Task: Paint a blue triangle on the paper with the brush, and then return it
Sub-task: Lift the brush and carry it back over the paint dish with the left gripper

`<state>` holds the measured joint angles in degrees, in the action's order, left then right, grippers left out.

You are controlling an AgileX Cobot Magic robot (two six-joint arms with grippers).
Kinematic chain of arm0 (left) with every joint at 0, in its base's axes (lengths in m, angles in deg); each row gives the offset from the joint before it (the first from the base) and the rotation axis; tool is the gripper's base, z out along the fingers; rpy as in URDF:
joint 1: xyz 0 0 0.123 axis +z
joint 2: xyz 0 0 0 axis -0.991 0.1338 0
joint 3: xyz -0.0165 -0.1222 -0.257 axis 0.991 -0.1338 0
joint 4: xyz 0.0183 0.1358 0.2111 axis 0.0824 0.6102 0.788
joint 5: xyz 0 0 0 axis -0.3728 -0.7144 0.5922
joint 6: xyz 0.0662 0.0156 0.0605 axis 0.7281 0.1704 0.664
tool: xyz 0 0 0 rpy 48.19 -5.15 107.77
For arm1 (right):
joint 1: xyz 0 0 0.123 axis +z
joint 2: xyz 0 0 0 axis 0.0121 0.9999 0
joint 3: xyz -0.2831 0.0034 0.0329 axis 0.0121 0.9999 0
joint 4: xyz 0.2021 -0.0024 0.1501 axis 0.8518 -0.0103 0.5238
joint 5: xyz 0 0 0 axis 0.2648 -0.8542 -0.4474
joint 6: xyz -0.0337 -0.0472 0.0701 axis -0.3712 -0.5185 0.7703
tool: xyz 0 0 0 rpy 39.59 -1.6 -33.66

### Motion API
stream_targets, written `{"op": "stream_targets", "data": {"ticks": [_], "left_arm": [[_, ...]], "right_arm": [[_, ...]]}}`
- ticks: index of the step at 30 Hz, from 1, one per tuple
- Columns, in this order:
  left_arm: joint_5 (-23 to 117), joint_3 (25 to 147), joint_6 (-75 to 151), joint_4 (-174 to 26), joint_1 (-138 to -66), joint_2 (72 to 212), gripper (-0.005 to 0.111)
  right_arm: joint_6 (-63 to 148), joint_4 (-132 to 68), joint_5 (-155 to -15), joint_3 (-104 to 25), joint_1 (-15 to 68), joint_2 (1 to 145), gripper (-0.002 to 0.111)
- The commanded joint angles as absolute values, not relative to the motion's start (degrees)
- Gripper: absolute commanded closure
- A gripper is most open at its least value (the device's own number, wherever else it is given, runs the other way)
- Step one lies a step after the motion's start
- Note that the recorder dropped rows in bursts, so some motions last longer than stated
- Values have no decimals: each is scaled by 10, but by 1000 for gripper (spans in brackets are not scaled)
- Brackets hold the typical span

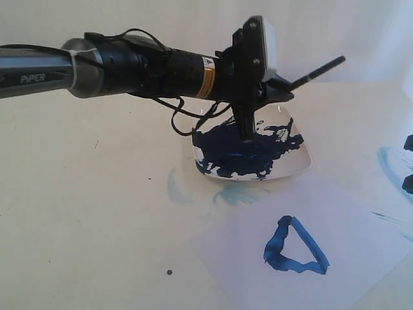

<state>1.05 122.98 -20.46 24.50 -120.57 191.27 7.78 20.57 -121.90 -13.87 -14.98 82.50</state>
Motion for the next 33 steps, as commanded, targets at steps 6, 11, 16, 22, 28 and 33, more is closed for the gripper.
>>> {"op": "stream_targets", "data": {"ticks": [6,11,16,22,28,33], "left_arm": [[92,1239,-145,258,-1226,1944,107],[124,1239,-121,258,-1240,1945,107],[122,1239,-132,258,-1243,1945,107],[117,1239,-145,258,-1243,1945,107],[117,1239,-145,258,-1243,1945,107],[117,1239,-146,258,-1243,1945,107]], "right_arm": [[79,209,-1189,-141,-153,826,108],[79,209,-1189,-141,-153,826,108],[79,209,-1189,-141,-153,826,108],[79,211,-1180,-141,-153,826,108],[79,207,-1191,-141,-153,826,108],[79,207,-1189,-138,-153,826,108]]}}
